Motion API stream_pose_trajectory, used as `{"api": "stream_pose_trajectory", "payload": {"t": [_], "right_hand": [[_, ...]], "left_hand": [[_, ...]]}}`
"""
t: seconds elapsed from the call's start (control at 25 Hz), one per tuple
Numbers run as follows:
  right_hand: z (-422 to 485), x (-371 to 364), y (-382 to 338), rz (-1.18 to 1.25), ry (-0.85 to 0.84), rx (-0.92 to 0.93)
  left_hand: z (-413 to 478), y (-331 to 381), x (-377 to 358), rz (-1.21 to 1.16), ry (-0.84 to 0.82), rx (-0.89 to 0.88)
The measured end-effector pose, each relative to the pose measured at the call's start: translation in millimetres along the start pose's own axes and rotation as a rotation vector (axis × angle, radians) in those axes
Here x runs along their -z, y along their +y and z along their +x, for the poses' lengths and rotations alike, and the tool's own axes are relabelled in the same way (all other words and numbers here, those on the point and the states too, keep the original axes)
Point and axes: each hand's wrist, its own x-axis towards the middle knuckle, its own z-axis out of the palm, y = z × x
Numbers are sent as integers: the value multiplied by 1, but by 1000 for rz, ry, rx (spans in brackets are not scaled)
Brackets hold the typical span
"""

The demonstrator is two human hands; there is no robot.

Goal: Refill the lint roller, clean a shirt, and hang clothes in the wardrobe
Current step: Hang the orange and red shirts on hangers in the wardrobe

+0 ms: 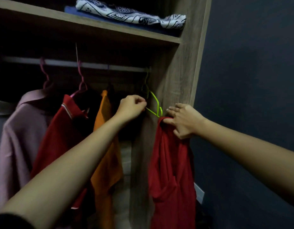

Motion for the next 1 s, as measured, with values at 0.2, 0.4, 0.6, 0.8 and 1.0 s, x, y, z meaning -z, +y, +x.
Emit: {"api": "stream_pose_trajectory", "payload": {"t": [0.2,0.4,0.6,0.8,1.0], "right_hand": [[4,-9,2,-26,38,20],[7,-13,3,-26,62,27],[8,-10,2,-23,55,7],[5,-7,1,18,26,-32],[5,4,-6,85,-57,-99]], "left_hand": [[67,17,-65,-34,-21,187],[95,22,-89,-82,41,254],[91,27,-72,-520,75,236],[25,45,-25,-649,3,206],[-74,22,45,-484,9,231]]}}
